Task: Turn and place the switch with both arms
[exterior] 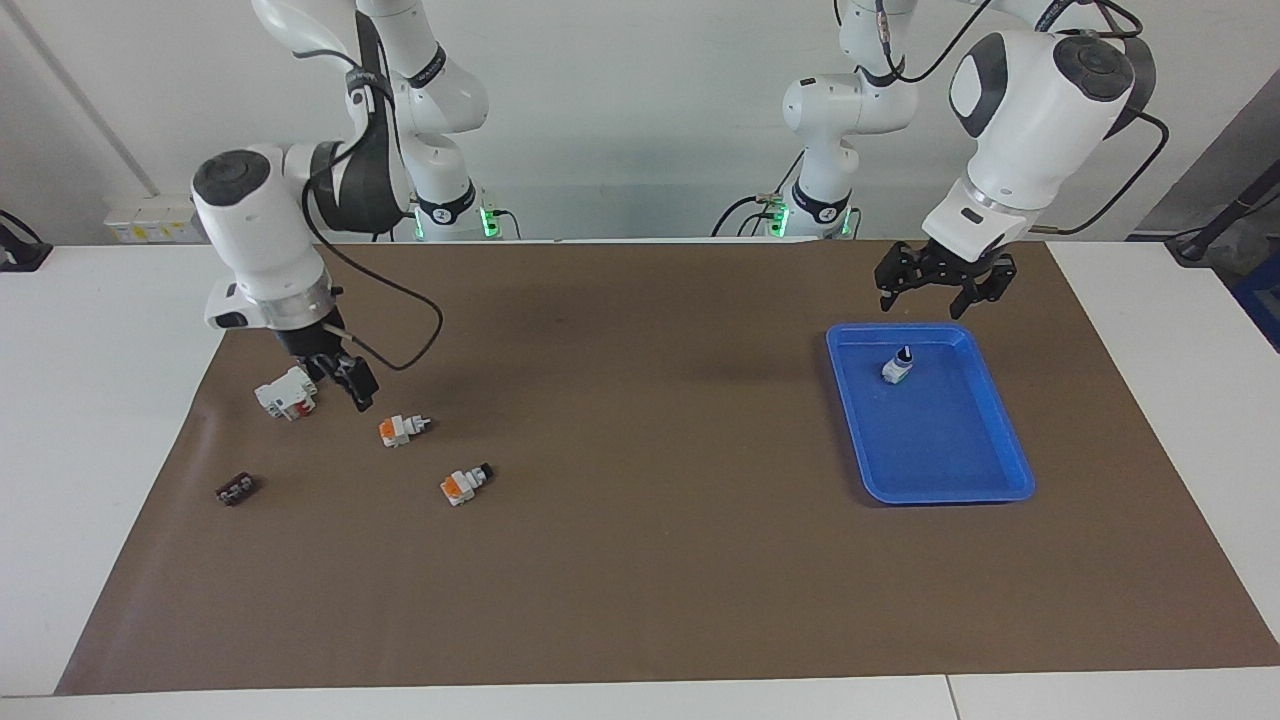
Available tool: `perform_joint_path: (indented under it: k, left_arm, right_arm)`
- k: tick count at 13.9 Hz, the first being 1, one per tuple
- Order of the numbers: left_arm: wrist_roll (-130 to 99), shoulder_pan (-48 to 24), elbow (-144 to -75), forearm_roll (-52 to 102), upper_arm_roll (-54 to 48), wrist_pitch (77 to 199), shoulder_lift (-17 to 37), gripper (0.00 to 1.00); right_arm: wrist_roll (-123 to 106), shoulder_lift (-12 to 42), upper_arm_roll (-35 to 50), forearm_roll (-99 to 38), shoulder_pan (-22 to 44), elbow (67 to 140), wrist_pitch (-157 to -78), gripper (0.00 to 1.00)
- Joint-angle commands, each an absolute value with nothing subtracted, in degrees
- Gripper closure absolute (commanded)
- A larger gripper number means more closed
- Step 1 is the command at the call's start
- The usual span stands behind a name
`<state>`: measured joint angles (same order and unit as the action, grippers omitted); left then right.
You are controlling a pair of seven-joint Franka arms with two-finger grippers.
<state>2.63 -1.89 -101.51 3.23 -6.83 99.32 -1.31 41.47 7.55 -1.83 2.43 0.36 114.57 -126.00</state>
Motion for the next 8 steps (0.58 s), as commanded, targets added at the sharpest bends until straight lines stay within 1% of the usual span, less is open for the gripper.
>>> perform_joint_path:
  k: [1,5,8]
  left_arm:
    - [1.85,-1.85,-104.68,3.78,-6.68,100.29,-3.87,0.0]
    - [0.88,-1.84,-105.56,3.78,-6.68,100.11,-4.48,0.0]
    - [-1.49,-1.67,-105.29,2.73,-6.5,100.72,-4.22,0.0]
  right_arm:
    - [53.05,10.63,-1.32,2.03,0.35,115.74,-127.18,0.02]
    - [55.28,10.64,-1.41,-3.42,-0.17,122.85,-131.03,0.02]
    - [57.21,11.95,-1.41,-3.78,-0.35,123.05,-136.31,0.02]
